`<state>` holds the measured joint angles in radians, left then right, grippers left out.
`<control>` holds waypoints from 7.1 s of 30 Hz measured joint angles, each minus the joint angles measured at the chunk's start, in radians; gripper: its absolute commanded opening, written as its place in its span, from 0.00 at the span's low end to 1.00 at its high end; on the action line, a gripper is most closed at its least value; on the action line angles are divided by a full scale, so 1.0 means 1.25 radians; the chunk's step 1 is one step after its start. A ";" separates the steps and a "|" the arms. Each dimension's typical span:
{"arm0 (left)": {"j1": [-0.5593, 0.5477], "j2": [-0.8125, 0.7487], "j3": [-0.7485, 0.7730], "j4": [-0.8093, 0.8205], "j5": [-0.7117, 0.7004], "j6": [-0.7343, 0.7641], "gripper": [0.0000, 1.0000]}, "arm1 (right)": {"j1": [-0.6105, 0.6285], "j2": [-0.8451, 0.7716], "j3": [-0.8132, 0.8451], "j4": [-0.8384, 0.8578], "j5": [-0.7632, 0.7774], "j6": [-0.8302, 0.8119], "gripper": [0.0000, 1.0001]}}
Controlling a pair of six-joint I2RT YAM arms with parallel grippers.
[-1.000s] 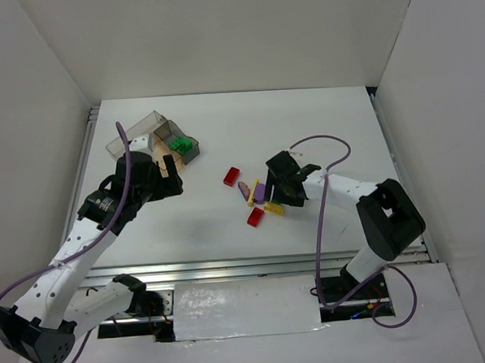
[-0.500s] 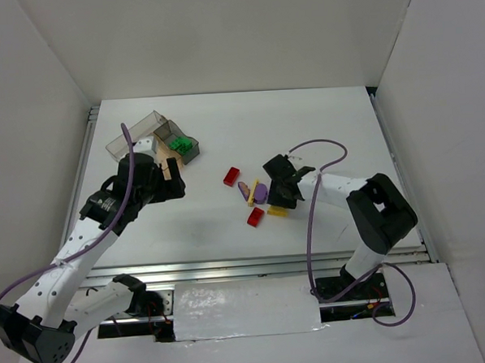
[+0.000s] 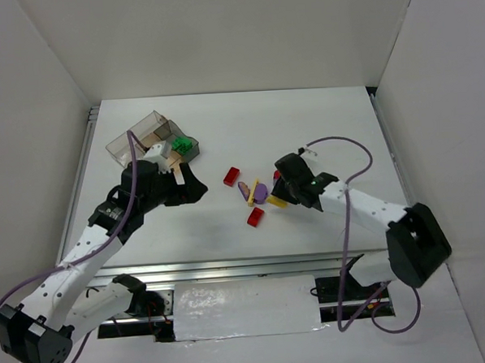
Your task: Sort the legos into containers by color
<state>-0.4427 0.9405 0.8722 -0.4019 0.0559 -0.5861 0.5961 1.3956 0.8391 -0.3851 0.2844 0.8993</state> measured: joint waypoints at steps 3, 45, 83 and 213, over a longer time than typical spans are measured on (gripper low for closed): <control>-0.045 -0.016 -0.089 0.156 0.072 -0.052 0.99 | 0.027 -0.117 -0.023 0.027 0.019 0.077 0.00; -0.236 0.193 -0.071 0.591 0.180 0.005 0.63 | 0.336 -0.222 0.150 -0.107 0.307 0.522 0.00; 0.237 0.560 0.298 0.172 -0.196 -0.062 0.17 | 0.188 -0.282 0.046 -0.033 0.313 0.286 0.00; -0.091 0.950 0.658 -0.147 -0.266 0.116 0.00 | -0.035 -0.488 0.006 -0.135 -0.084 -0.171 1.00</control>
<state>-0.5568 2.1284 1.6943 -0.5858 -0.2771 -0.4412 0.5518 0.7856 0.8471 -0.5541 0.1791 0.6857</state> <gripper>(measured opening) 0.479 0.995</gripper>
